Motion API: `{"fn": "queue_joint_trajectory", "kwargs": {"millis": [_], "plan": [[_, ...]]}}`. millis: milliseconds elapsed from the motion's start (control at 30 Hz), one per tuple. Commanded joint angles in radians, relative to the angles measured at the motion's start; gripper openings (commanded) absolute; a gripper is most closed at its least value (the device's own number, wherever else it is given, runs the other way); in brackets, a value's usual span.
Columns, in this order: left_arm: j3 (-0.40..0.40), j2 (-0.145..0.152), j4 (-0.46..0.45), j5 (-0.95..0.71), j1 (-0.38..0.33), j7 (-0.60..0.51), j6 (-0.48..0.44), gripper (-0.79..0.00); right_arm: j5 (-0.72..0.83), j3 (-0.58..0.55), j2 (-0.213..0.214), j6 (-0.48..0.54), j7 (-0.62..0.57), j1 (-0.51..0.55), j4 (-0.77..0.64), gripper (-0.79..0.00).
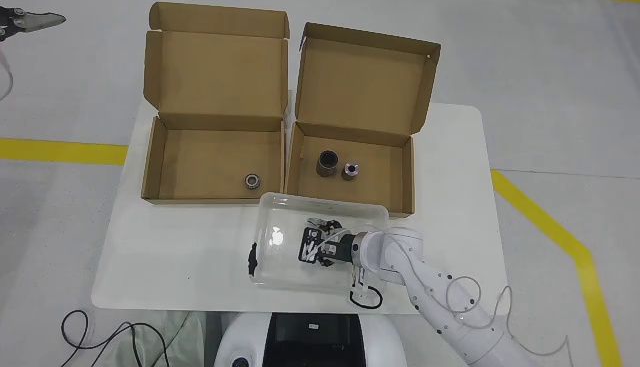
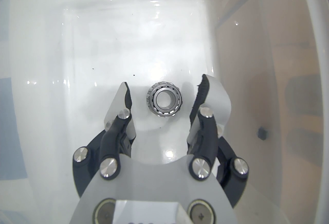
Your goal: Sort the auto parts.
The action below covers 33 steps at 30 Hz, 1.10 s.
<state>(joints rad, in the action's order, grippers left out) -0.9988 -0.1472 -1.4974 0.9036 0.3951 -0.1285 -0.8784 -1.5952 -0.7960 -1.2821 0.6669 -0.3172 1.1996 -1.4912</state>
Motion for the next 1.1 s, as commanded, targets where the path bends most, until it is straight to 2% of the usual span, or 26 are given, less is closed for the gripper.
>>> {"fn": "queue_joint_trajectory", "kwargs": {"millis": [0, 333, 367, 633, 800, 933, 1033, 1067], "plan": [[0.0, 0.0, 0.0, 0.0, 0.0, 0.0, 0.0, -0.083, 0.0, 0.0, 0.0, 0.0, 0.0, 0.0, 0.0, 0.0], [0.0, 0.0, 0.0, 0.0, 0.0, 0.0, 0.0, -0.083, 0.0, 0.0, 0.0, 0.0, 0.0, 0.0, 0.0, 0.0], [0.0, 0.0, 0.0, 0.0, 0.0, 0.0, 0.0, 0.0, 0.001, 0.0, 0.0, -0.002, 0.003, 0.002, -0.002, 0.0], [0.0, 0.0, 0.0, 0.0, 0.0, 0.0, 0.0, 0.0, -0.024, -0.016, 0.013, 0.017, 0.081, 0.02, -0.039, 0.0], [0.0, 0.0, 0.0, 0.0, 0.0, 0.0, 0.0, 0.0, -0.03, -0.016, 0.015, 0.009, 0.05, 0.024, -0.039, 0.0], [0.0, 0.0, 0.0, 0.0, 0.0, 0.0, 0.0, 0.0, -0.014, -0.016, 0.014, 0.008, 0.042, 0.017, -0.018, -0.262], [0.0, 0.0, 0.0, 0.0, 0.0, 0.0, 0.0, 0.0, -0.008, -0.01, 0.012, 0.005, 0.036, 0.012, -0.009, -0.406], [0.0, 0.0, 0.0, 0.0, 0.0, 0.0, 0.0, 0.0, -0.007, -0.008, 0.011, 0.005, 0.035, 0.01, -0.008, -0.428]]}}
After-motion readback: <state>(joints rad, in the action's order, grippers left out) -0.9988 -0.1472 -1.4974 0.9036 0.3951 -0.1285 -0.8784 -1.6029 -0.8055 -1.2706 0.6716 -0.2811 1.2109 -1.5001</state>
